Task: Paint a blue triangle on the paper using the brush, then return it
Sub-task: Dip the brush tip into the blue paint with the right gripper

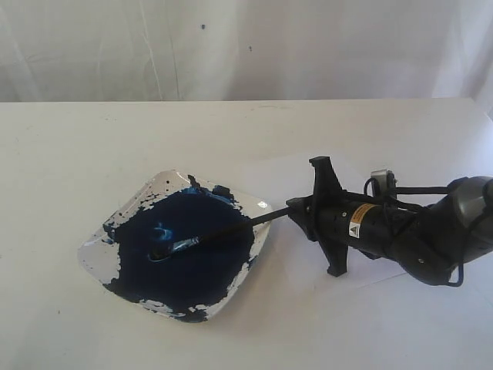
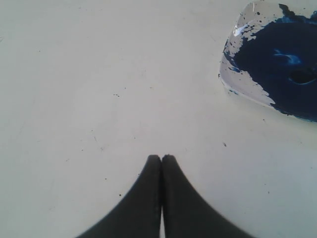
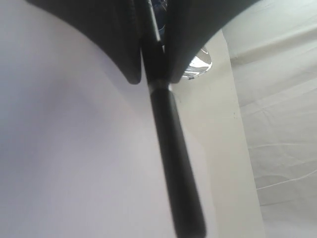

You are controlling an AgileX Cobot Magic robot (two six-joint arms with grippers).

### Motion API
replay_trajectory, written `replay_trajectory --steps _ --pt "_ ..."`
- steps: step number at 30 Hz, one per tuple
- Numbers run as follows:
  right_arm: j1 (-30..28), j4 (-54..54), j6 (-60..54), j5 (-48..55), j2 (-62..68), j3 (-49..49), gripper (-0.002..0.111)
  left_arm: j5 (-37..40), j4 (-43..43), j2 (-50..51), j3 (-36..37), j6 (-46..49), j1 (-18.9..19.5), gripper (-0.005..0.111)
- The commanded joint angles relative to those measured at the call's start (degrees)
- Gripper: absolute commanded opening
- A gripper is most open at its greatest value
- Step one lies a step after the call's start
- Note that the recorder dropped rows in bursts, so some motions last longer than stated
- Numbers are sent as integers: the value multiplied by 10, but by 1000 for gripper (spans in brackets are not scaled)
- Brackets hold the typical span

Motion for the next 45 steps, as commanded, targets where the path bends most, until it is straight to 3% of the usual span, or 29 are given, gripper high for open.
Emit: replay_trajectory --steps 1,9,17,22,33,40,45 --pt "0 2 -3 21 7 -1 17 15 1 -2 0 0 -3 0" --pt "0 2 -3 22 7 -1 17 15 1 -2 0 0 -3 0" --pt "0 0 7 31 7 -1 1 15 1 -2 0 0 -3 0" --pt "0 -2 4 27 7 -1 0 15 1 -2 0 0 -3 0" --pt "0 -7 -27 -95 2 0 0 15 1 -2 0 0 -3 0" --pt "0 -14 -93 -102 -31 0 0 15 1 -2 0 0 -3 0" --pt "0 -16 -219 -151 -71 0 0 15 1 -2 0 0 -3 0"
